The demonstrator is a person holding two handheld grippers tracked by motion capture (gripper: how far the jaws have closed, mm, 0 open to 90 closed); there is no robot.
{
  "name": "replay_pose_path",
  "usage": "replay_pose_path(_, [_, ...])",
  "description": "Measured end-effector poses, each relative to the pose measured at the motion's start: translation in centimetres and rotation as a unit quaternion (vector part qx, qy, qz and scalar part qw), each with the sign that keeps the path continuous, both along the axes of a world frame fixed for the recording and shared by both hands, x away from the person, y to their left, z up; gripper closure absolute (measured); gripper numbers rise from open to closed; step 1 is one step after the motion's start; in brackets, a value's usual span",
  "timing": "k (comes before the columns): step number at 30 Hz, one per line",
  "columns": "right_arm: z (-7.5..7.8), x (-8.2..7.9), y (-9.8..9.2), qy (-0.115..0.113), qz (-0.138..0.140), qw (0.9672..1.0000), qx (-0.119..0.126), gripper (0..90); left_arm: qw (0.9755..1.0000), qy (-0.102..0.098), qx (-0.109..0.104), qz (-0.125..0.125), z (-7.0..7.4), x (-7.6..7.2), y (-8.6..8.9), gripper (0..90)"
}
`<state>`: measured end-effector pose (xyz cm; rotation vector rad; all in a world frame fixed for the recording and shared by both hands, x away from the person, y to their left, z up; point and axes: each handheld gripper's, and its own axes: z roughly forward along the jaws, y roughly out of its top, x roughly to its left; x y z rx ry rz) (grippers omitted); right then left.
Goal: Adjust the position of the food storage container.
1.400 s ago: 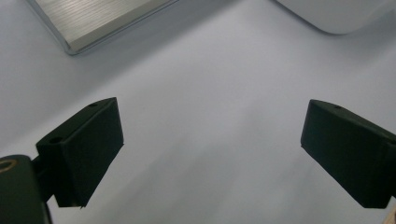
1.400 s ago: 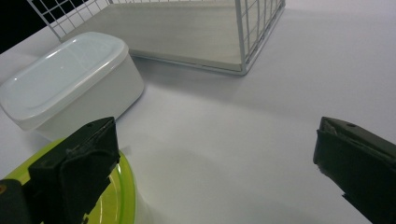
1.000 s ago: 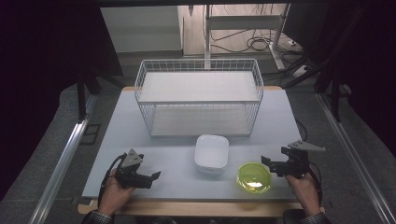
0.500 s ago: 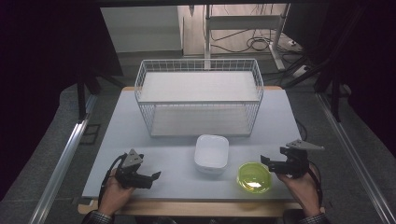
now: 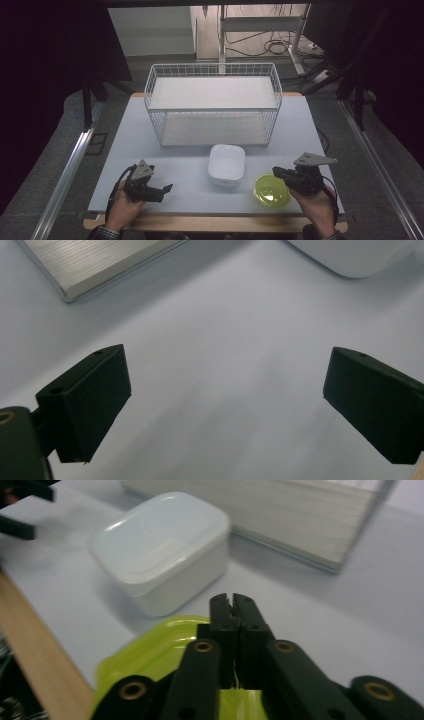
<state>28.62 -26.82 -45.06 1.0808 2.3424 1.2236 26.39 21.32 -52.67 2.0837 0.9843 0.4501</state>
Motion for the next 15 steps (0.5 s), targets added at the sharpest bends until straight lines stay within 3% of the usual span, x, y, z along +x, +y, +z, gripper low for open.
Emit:
replay_pose_path(5, [0.0, -1.0, 2.4, 0.012, 0.031, 0.9994, -0.01, 90.0, 1.0, 0.001, 0.001, 0.0, 0.0, 0.0, 0.0, 4.9])
replay_pose_path(10, [-0.5, -1.7, 4.7, 0.026, 0.071, 0.9968, -0.026, 90.0, 1.0, 0.001, 0.003, -0.001, 0.0, 0.0, -0.1, 5.0])
replay_pose_path(15, [-1.3, -2.0, 6.2, 0.038, 0.09, 0.9943, -0.043, 90.0, 1.0, 0.002, 0.006, -0.003, -0.1, 0.0, -0.2, 5.0])
